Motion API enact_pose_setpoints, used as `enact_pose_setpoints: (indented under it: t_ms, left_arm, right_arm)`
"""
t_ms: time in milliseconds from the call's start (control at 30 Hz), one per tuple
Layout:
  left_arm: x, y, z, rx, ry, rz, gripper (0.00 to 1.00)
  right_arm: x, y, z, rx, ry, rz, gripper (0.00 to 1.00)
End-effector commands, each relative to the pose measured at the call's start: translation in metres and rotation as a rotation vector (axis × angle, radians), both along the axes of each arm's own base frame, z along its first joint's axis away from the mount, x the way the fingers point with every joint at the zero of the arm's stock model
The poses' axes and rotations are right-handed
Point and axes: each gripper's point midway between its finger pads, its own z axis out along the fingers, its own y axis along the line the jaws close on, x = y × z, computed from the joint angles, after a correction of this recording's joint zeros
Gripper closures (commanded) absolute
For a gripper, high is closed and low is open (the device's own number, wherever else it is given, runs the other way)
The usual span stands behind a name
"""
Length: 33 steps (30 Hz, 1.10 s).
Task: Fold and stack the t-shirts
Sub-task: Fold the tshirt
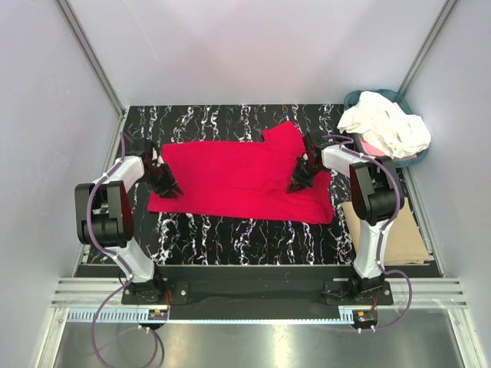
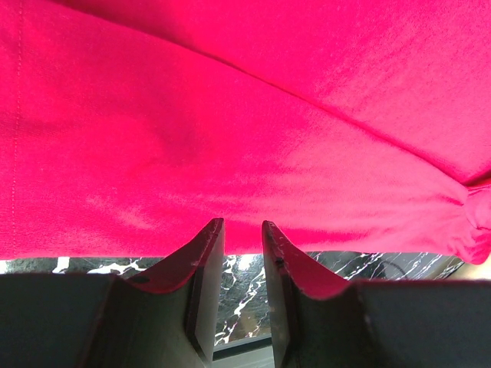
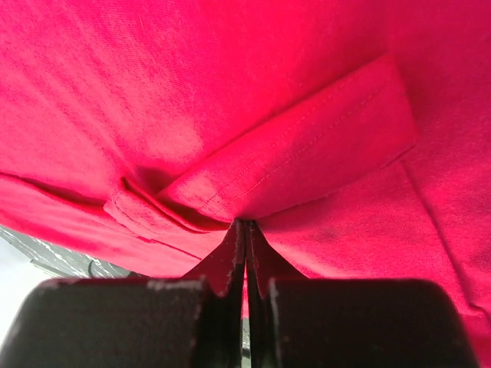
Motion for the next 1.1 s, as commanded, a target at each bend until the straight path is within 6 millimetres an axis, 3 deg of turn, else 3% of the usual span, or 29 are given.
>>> enact_pose_setpoints:
  t_ms: [0, 233, 800, 967, 1067]
  left_arm:
    - [0.009, -0.005, 0.014, -0.018, -0.061, -0.023, 0.69]
    - [0.01, -0.004, 0.005, -0.012, -0.037, -0.021, 0.69]
    - [0.01, -0.006, 0.006, -0.019, -0.038, -0.026, 0.69]
    - [0.011, -0.005, 0.009, -0.01, -0.051, -0.025, 0.69]
    - [0.009, -0.005, 0.008, -0.009, -0.047, -0.025, 0.69]
  right_arm:
    - [-0.004, 0.006, 0.02, 0.032, -0.04, 0.007, 0.99]
    - [-0.011, 0.005, 0.032, 0.017, -0.076, 0.032, 0.99]
    - [0.003, 0.027, 0.01, 0.037, -0.04, 0.073, 0.99]
    - [0.018, 0.026, 0.009, 0.009, -0.072, 0.07, 0.99]
    - [0.047, 0.032, 0.018, 0.006, -0.137, 0.078, 0.99]
